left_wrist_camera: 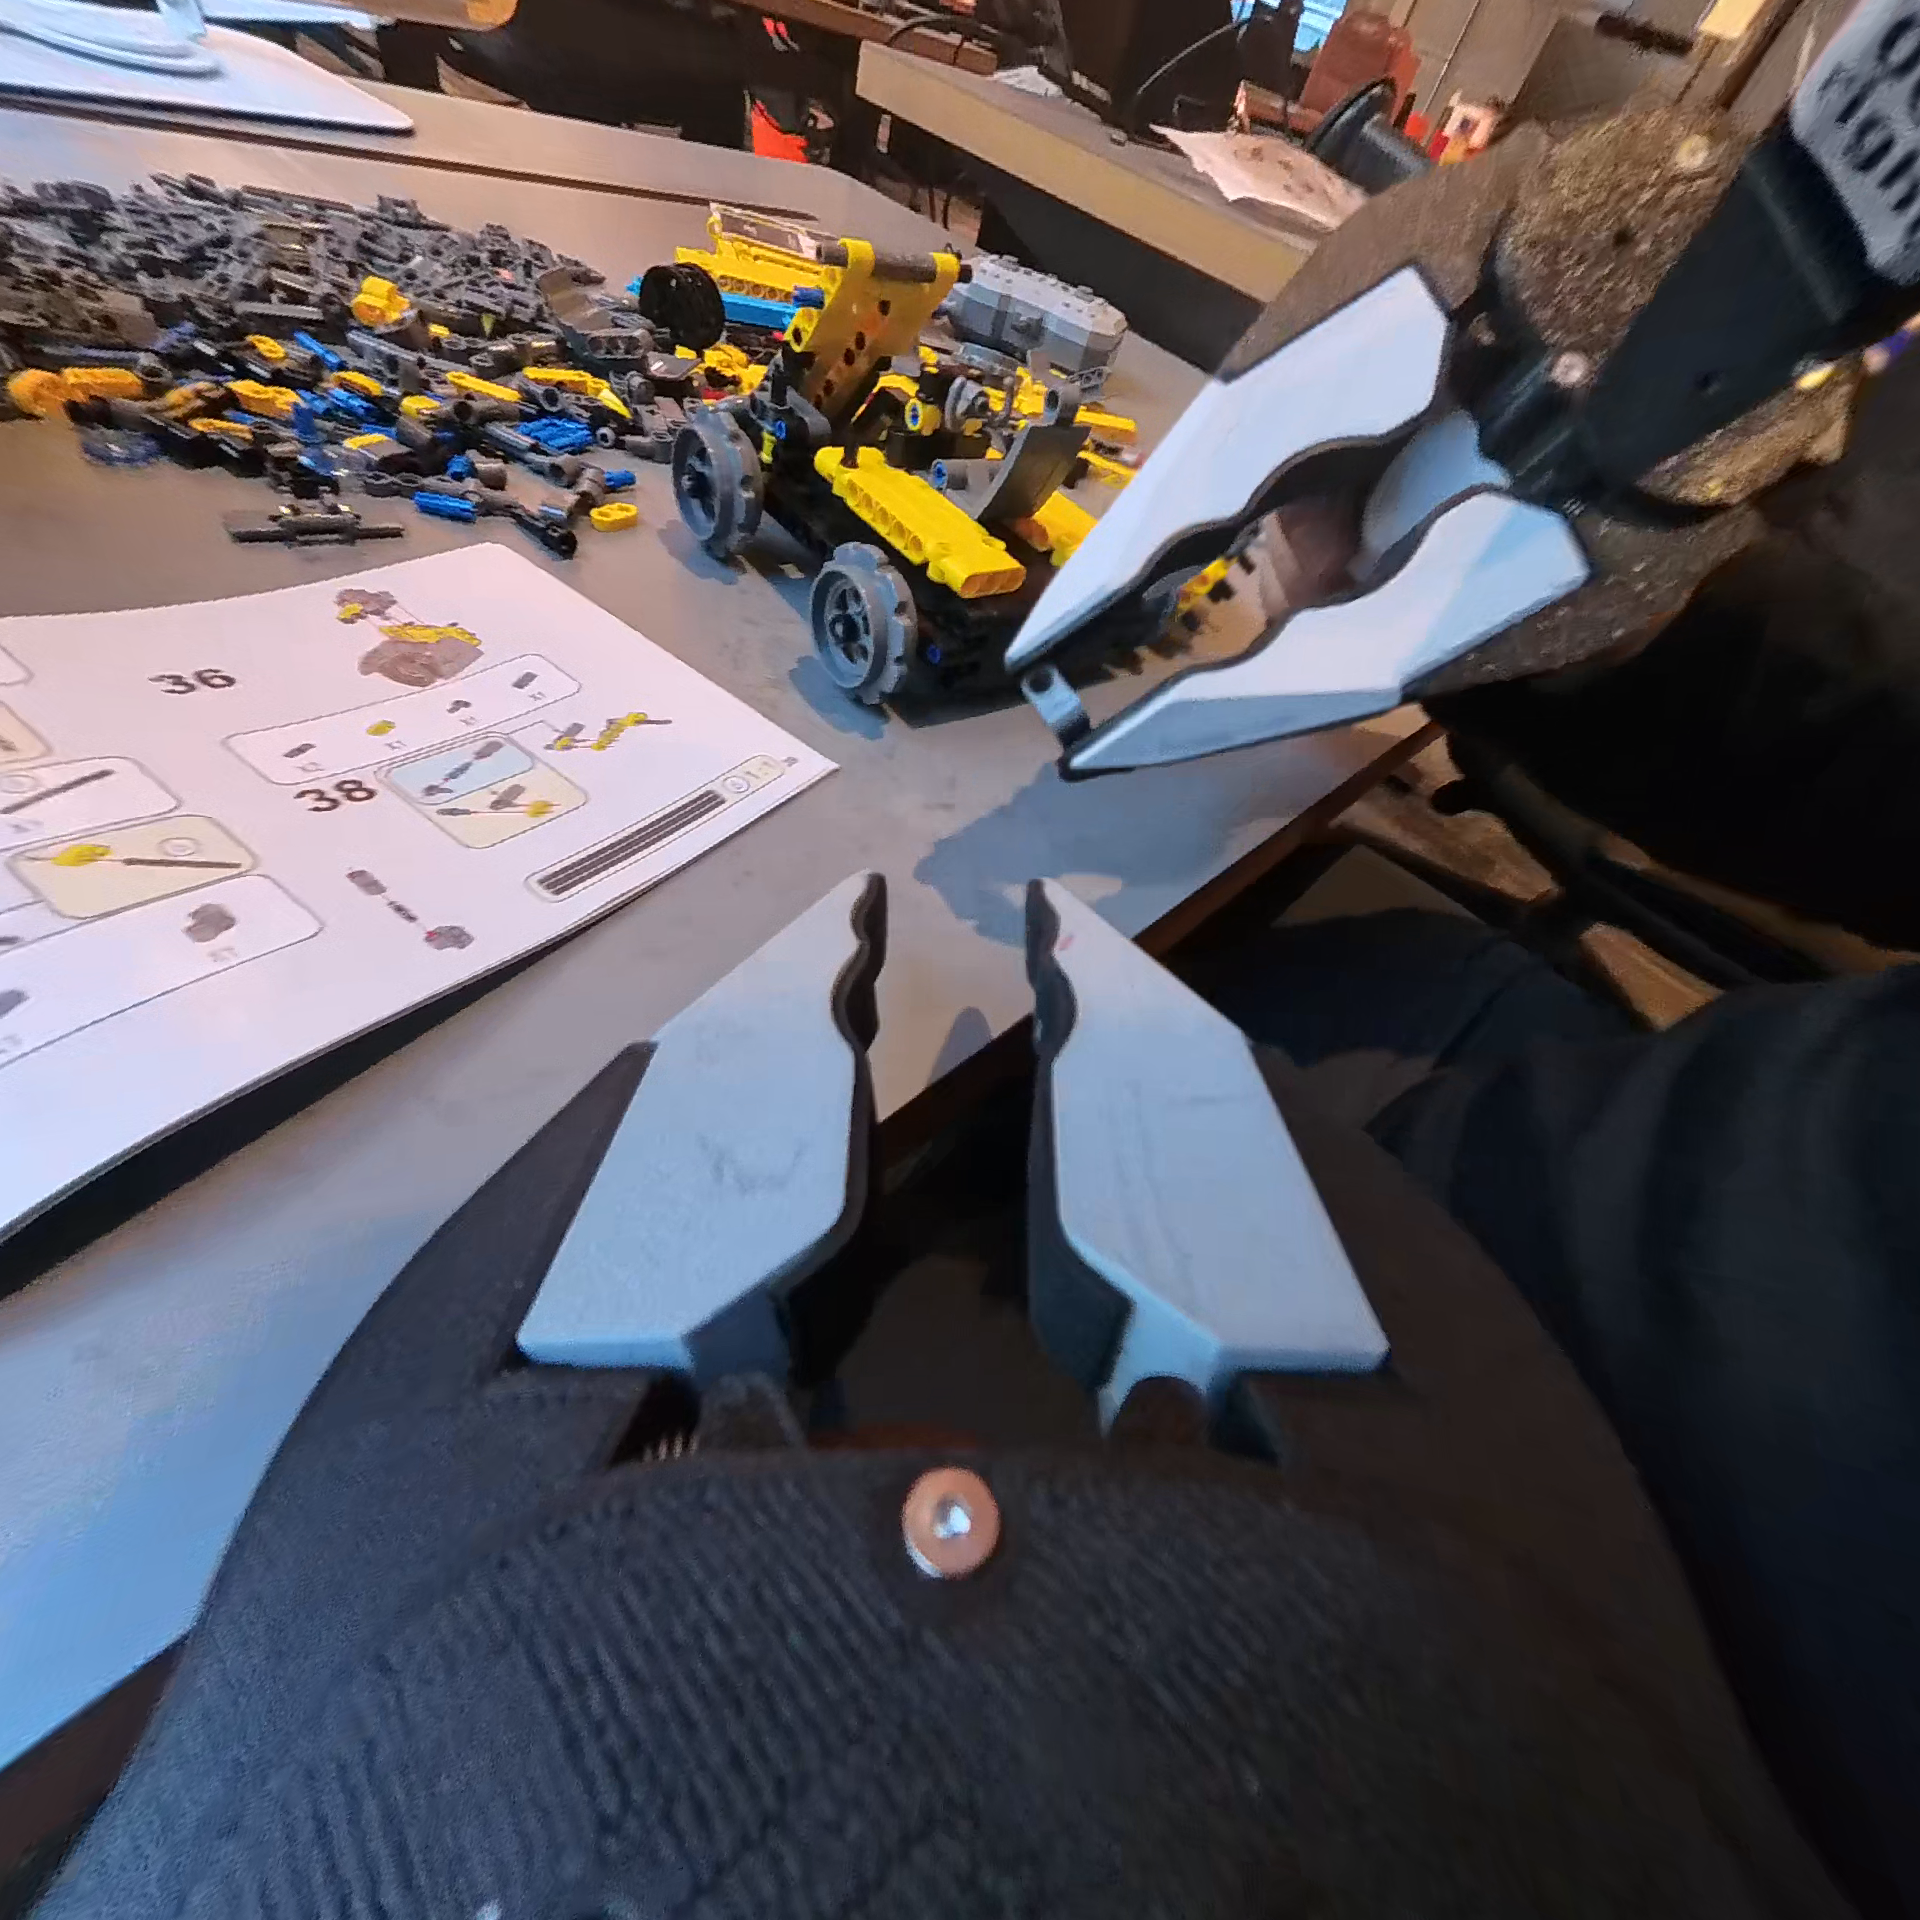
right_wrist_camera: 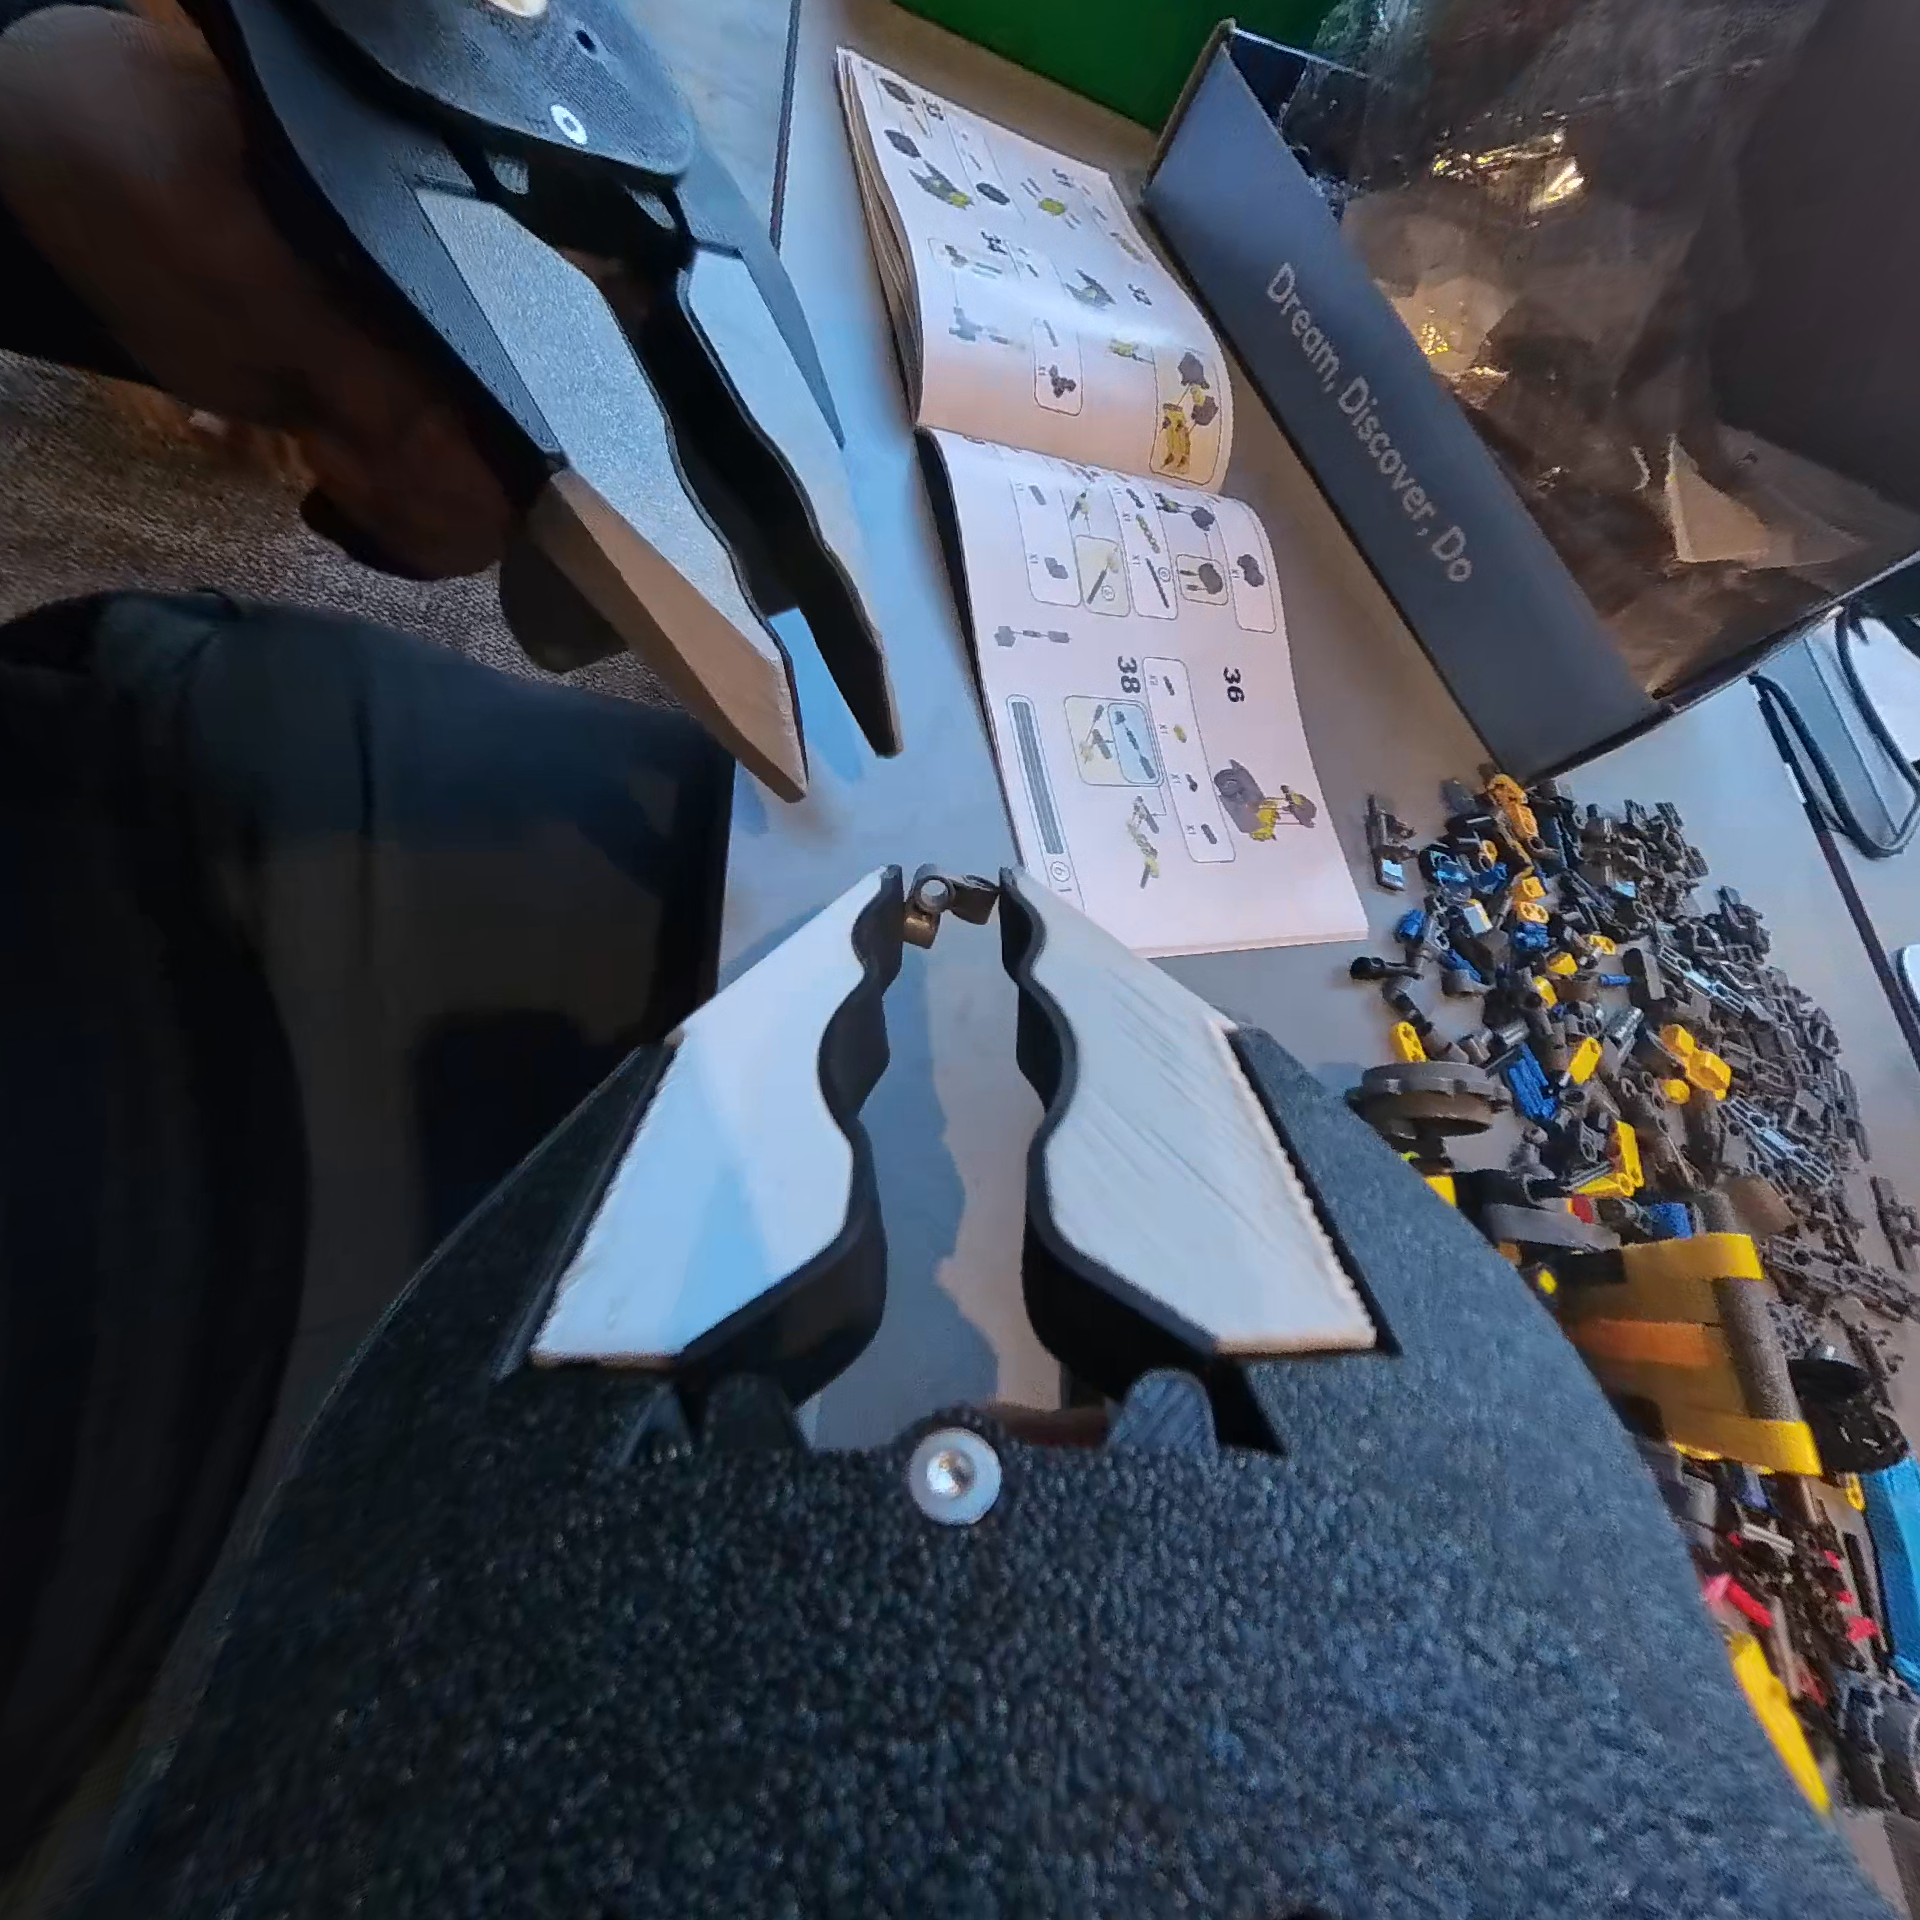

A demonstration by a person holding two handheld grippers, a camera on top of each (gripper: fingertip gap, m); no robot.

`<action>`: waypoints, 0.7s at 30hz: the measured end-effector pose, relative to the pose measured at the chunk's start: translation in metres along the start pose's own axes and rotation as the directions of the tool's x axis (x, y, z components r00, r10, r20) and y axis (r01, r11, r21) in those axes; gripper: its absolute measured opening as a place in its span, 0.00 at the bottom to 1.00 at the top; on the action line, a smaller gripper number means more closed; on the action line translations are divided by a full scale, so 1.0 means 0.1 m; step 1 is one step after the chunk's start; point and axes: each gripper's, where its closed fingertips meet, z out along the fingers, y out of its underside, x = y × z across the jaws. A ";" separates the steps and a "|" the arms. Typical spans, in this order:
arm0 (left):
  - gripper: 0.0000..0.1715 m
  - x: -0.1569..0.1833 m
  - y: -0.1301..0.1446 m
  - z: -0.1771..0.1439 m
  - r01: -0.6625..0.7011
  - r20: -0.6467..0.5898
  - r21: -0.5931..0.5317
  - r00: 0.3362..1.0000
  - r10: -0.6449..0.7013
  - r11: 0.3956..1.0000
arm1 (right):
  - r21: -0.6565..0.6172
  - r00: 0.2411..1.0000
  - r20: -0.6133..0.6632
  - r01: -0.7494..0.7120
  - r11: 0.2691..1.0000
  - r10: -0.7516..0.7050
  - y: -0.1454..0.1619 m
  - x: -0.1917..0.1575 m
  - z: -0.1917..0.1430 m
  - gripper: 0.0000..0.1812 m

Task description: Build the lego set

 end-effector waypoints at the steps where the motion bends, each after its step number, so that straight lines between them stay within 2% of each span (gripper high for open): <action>1: 0.15 0.04 -0.02 0.02 0.027 -0.029 0.005 0.999 -0.027 1.000 | 0.005 1.000 -0.003 -0.001 1.000 0.001 0.00 0.00 -0.01 0.10; 6: 0.16 0.26 -0.20 0.11 0.195 -0.203 0.011 0.961 -0.189 0.981 | 0.048 0.999 -0.017 0.034 0.998 -0.033 -0.05 -0.05 -0.08 0.10; 11: 0.16 0.47 -0.23 0.20 0.289 -0.346 -0.082 0.889 -0.299 0.954 | 0.031 0.994 -0.054 0.095 0.995 -0.093 -0.03 -0.07 -0.12 0.10; 15: 0.16 0.51 -0.24 0.22 0.317 -0.377 -0.113 0.863 -0.336 0.942 | 0.009 0.985 -0.069 0.160 0.987 -0.159 -0.01 -0.10 -0.16 0.10; 21: 0.14 0.48 -0.20 0.25 0.324 -0.352 -0.153 0.865 -0.358 0.934 | 0.001 0.973 -0.070 0.220 0.976 -0.219 -0.03 -0.18 -0.18 0.10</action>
